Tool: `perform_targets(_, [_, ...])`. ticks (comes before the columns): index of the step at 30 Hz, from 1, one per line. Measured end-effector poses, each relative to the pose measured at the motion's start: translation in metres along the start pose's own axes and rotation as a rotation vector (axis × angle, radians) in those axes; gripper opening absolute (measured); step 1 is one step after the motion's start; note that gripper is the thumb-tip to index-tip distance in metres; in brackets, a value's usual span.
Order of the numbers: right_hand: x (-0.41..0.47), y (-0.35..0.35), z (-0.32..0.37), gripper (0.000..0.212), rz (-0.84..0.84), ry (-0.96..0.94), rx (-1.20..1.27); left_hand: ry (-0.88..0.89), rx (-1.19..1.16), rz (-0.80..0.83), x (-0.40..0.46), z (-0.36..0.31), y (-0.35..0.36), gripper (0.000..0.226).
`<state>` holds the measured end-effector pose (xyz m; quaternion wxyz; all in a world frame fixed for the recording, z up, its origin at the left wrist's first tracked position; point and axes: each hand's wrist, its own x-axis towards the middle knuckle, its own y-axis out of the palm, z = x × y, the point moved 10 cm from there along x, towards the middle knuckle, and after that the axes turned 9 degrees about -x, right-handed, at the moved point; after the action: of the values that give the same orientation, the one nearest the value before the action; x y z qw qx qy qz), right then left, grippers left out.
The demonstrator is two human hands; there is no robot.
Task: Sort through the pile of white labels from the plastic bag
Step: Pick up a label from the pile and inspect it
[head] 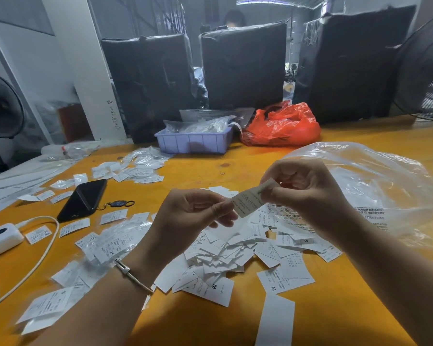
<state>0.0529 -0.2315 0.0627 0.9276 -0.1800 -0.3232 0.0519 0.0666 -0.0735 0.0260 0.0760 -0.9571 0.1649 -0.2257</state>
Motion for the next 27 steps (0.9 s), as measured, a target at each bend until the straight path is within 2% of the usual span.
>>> perform_targets(11, [-0.003, 0.023, -0.007, 0.014, 0.104, 0.018, -0.022, -0.019, -0.044, 0.018, 0.0, 0.0, 0.003, 0.02])
perform_targets(14, [-0.003, 0.014, -0.003, 0.024, -0.015, -0.003, -0.111, -0.033, -0.079, -0.044, 0.0, 0.002, -0.002, 0.023])
perform_targets(16, [-0.004, 0.003, 0.002, 0.025, -0.128, -0.038, -0.188, -0.05, -0.117, -0.079, 0.001, 0.004, -0.005, 0.028])
perform_targets(18, [-0.005, 0.0, 0.006, 0.026, -0.168, -0.058, -0.228, -0.07, -0.156, -0.088, 0.001, 0.006, -0.005, 0.03])
perform_targets(20, [-0.006, 0.005, 0.008, 0.023, -0.146, -0.083, -0.281, -0.081, -0.195, -0.083, 0.001, 0.006, -0.004, 0.029])
perform_targets(23, [-0.006, 0.026, 0.007, 0.016, -0.002, -0.1, -0.316, -0.087, -0.214, -0.071, 0.001, 0.007, -0.002, 0.029])
perform_targets(25, [-0.005, 0.033, 0.002, 0.012, 0.083, -0.069, -0.265, -0.085, -0.193, -0.069, 0.001, 0.007, -0.003, 0.03])
perform_targets(27, [-0.004, 0.031, -0.003, 0.011, 0.095, -0.031, -0.203, -0.083, -0.154, -0.08, 0.002, 0.008, -0.006, 0.029])
